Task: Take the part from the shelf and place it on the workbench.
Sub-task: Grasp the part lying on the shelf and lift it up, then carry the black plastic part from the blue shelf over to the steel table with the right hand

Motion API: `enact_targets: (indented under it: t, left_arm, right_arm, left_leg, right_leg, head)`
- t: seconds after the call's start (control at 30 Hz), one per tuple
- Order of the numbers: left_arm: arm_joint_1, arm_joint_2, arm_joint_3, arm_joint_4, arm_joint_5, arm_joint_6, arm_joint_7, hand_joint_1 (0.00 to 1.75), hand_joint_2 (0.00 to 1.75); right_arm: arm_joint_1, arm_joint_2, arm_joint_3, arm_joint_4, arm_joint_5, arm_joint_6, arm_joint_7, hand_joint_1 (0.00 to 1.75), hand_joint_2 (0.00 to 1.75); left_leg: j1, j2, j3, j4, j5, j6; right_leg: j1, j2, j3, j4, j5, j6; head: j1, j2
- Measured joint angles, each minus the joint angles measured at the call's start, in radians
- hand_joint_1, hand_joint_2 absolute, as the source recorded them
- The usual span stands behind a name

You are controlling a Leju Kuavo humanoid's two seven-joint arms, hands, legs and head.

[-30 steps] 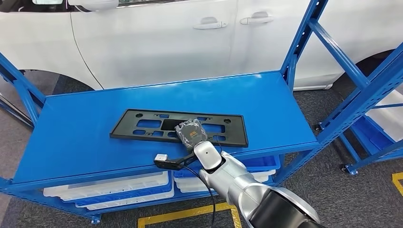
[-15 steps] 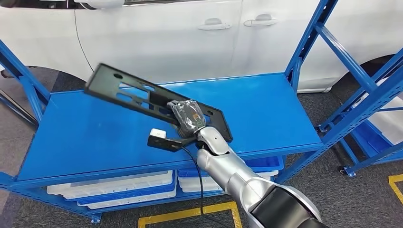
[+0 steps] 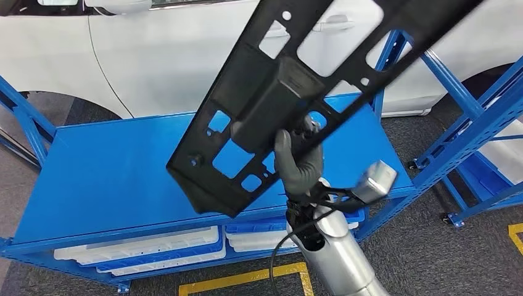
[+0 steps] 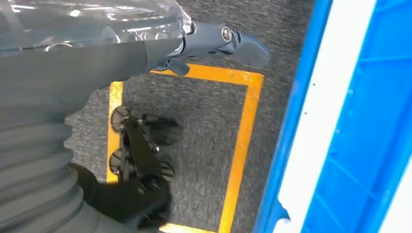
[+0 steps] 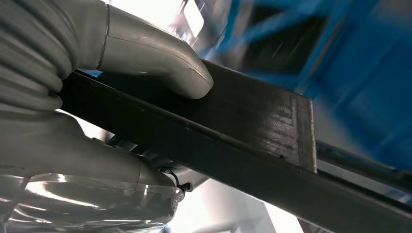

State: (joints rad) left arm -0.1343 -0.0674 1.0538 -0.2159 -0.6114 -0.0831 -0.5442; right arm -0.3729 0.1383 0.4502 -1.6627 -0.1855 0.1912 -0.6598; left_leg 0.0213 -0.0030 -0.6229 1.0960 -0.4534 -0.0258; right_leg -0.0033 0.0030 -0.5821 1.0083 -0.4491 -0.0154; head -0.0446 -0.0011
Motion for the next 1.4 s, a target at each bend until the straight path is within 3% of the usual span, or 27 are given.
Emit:
enact_targets:
  t: [0.07,0.2,0.27,0.33,0.37,0.4,0.43,0.5,0.57,0.7,0.77,0.83,0.87,0.9,0.93,1.0,1.07,1.17,1.2,1.23,1.27,1.33,1.37,1.4]
  left_arm:
    - [-0.001,0.002,0.000,0.000,0.000,-0.009,0.000,0.00,1.75]
    - [0.002,0.003,0.000,0.000,0.001,-0.009,-0.003,0.00,1.75]
    - [0.004,0.006,-0.001,0.000,-0.005,0.001,0.001,0.00,1.75]
    - [0.008,0.011,-0.001,0.000,-0.007,0.012,0.010,0.00,1.75]
    - [0.011,0.014,-0.001,0.000,-0.007,0.016,0.016,0.00,1.75]
    - [0.014,0.016,0.000,0.000,-0.008,0.020,0.021,0.00,1.75]
    - [0.017,0.018,0.000,0.000,-0.008,0.023,0.026,0.00,1.75]
    - [0.022,0.020,0.000,0.000,-0.009,0.025,0.033,0.00,1.75]
    - [0.025,0.023,0.000,0.000,-0.009,0.026,0.039,0.00,1.75]
    - [0.031,0.031,0.000,0.000,-0.007,0.026,0.054,0.00,1.75]
    - [0.034,0.034,0.000,0.000,-0.007,0.026,0.061,0.00,1.75]
    - [0.038,0.035,0.001,0.000,-0.007,0.026,0.068,0.00,1.75]
    - [0.039,0.035,0.001,0.000,-0.007,0.026,0.072,0.00,1.75]
    - [0.040,0.036,0.001,0.000,-0.007,0.027,0.076,0.00,1.75]
    - [0.041,0.036,0.001,0.000,-0.008,0.027,0.081,0.00,1.75]
    - [0.039,0.036,0.001,0.000,-0.010,0.027,0.087,0.00,1.75]
    - [0.037,0.036,0.001,0.000,-0.013,0.028,0.091,0.00,1.75]
    - [0.041,0.036,0.001,0.000,-0.021,0.029,0.100,0.00,1.75]
    - [0.042,0.035,0.001,0.000,-0.024,0.029,0.104,0.00,1.75]
    - [0.042,0.035,0.001,0.000,-0.027,0.029,0.108,0.00,1.75]
    - [0.041,0.034,0.001,0.000,-0.029,0.029,0.112,0.00,1.75]
    - [0.041,0.033,0.001,0.000,-0.035,0.029,0.117,0.00,1.75]
    - [0.042,0.033,0.001,0.000,-0.038,0.029,0.119,0.00,1.75]
    - [0.043,0.032,0.001,0.000,-0.044,0.029,0.122,0.00,1.75]
  right_arm:
    - [0.051,-0.014,0.001,-0.098,0.000,0.113,-0.028,1.75,1.75]
    - [0.126,-0.024,0.019,-0.231,0.006,0.232,-0.037,1.75,1.75]
    - [0.148,-0.025,0.031,-0.273,0.006,0.267,-0.038,1.75,1.75]
    - [0.163,-0.027,0.045,-0.299,0.010,0.278,-0.039,1.75,1.75]
    - [0.169,-0.028,0.052,-0.306,0.014,0.279,-0.039,1.75,1.75]
    - [0.173,-0.030,0.058,-0.311,0.020,0.275,-0.039,1.75,1.75]
    - [0.175,-0.032,0.064,-0.315,0.027,0.270,-0.039,1.75,1.75]
    - [0.175,-0.035,0.075,-0.325,0.037,0.258,-0.038,1.75,1.75]
    - [0.175,-0.037,0.084,-0.333,0.040,0.250,-0.038,1.75,1.75]
    - [0.176,-0.041,0.095,-0.337,0.038,0.248,-0.038,1.75,1.75]
    - [0.176,-0.042,0.097,-0.337,0.035,0.249,-0.038,1.75,1.75]
    - [0.176,-0.042,0.099,-0.336,0.033,0.250,-0.038,1.75,1.75]
    - [0.176,-0.043,0.099,-0.335,0.032,0.249,-0.038,1.75,1.75]
    - [0.176,-0.045,0.099,-0.334,0.032,0.247,-0.038,1.75,1.75]
    - [0.176,-0.046,0.100,-0.332,0.032,0.244,-0.038,1.75,1.75]
    - [0.176,-0.048,0.100,-0.331,0.032,0.240,-0.037,1.75,1.75]
    - [0.175,-0.049,0.100,-0.331,0.033,0.236,-0.037,1.75,1.75]
    - [0.175,-0.054,0.103,-0.330,0.043,0.211,-0.037,1.75,1.75]
    - [0.175,-0.057,0.103,-0.330,0.047,0.197,-0.037,1.75,1.75]
    - [0.174,-0.061,0.104,-0.329,0.049,0.184,-0.037,1.75,1.75]
    - [0.173,-0.066,0.104,-0.328,0.050,0.175,-0.037,1.75,1.75]
    - [0.171,-0.076,0.104,-0.323,0.051,0.165,-0.037,1.75,1.75]
    - [0.171,-0.081,0.104,-0.319,0.053,0.160,-0.037,1.75,1.75]
    - [0.172,-0.086,0.104,-0.313,0.055,0.155,-0.037,1.75,1.75]
  left_leg:
    - [-0.003,-0.001,0.031,-0.064,0.008,0.010]
    - [-0.001,-0.003,0.038,-0.076,0.004,0.032]
    - [0.000,-0.002,0.040,-0.080,0.006,0.041]
    - [-0.001,0.000,0.040,-0.079,0.007,0.044]
    - [-0.001,0.001,0.040,-0.078,0.008,0.045]
    - [-0.001,0.001,0.040,-0.077,0.009,0.045]
    - [-0.001,0.001,0.040,-0.077,0.009,0.045]
    - [-0.003,-0.001,0.039,-0.076,0.011,0.041]
    - [-0.006,-0.003,0.036,-0.074,0.014,0.033]
    - [-0.005,-0.004,0.029,-0.069,0.012,0.010]
    - [-0.004,-0.003,0.009,-0.012,-0.043,0.002]
    - [-0.002,-0.003,-0.027,0.103,-0.126,-0.005]
    - [-0.002,-0.003,-0.037,0.151,-0.153,-0.007]
    - [-0.001,-0.002,-0.033,0.169,-0.161,-0.008]
    - [-0.001,-0.002,-0.010,0.149,-0.149,-0.008]
    - [-0.002,-0.003,0.076,0.023,-0.110,-0.004]
    - [-0.006,-0.005,0.132,-0.074,-0.085,0.007]
    - [-0.011,-0.005,0.128,-0.083,-0.066,0.027]
    - [-0.010,-0.002,0.123,-0.084,-0.056,0.033]
    - [-0.009,0.000,0.114,-0.086,-0.045,0.040]
    - [-0.007,0.003,0.103,-0.088,-0.033,0.046]
    - [-0.008,0.005,0.077,-0.086,-0.012,0.052]
    - [-0.008,0.006,0.061,-0.085,-0.001,0.052]
    - [-0.008,0.006,0.045,-0.083,0.010,0.051]
  right_leg:
    - [0.003,0.002,-0.002,0.007,-0.006,0.010]
    - [0.001,0.002,-0.007,0.025,-0.024,0.030]
    - [-0.002,0.002,-0.046,0.115,-0.078,0.040]
    - [-0.004,0.001,-0.109,0.247,-0.137,0.045]
    - [-0.005,0.001,-0.127,0.287,-0.146,0.046]
    - [-0.005,0.001,-0.127,0.290,-0.137,0.045]
    - [-0.006,0.001,-0.108,0.253,-0.112,0.043]
    - [-0.004,0.002,-0.035,0.115,-0.050,0.034]
    - [0.000,0.002,0.009,0.024,-0.019,0.025]
    - [-0.001,0.000,0.004,0.005,-0.001,0.007]
    - [-0.005,-0.005,-0.003,-0.004,0.014,-0.005]
    - [-0.002,-0.007,-0.019,-0.004,0.026,-0.011]
    - [0.000,-0.008,-0.029,-0.003,0.033,-0.013]
    - [0.001,-0.008,-0.039,-0.001,0.040,-0.012]
    - [0.001,-0.008,-0.050,0.001,0.047,-0.010]
    - [0.001,-0.007,-0.070,0.010,0.060,-0.003]
    - [0.003,-0.007,-0.083,0.019,0.071,0.008]
    - [0.001,-0.006,-0.086,0.017,0.089,0.028]
    - [-0.002,-0.005,-0.091,0.021,0.081,0.034]
    - [-0.004,-0.004,-0.100,0.040,0.054,0.040]
    - [-0.006,-0.003,-0.114,0.077,0.010,0.045]
    - [-0.009,-0.003,-0.147,0.197,-0.094,0.054]
    - [-0.010,-0.003,-0.155,0.254,-0.122,0.057]
    - [-0.010,-0.003,-0.150,0.288,-0.126,0.059]
  head:
    - [0.000,0.000]
    - [0.000,0.000]
    - [0.000,0.000]
    - [0.000,0.000]
    - [0.000,0.000]
    - [0.000,0.000]
    - [0.000,0.000]
    - [0.000,0.000]
    - [0.000,0.000]
    - [0.000,0.000]
    - [0.000,0.000]
    - [0.000,0.000]
    - [0.000,0.000]
    - [0.000,0.000]
    - [0.000,0.000]
    - [0.000,0.000]
    - [0.000,0.000]
    - [0.000,0.000]
    - [0.000,0.000]
    - [0.000,0.000]
    - [0.000,0.000]
    - [0.000,0.000]
    - [0.000,0.000]
    - [0.000,0.000]
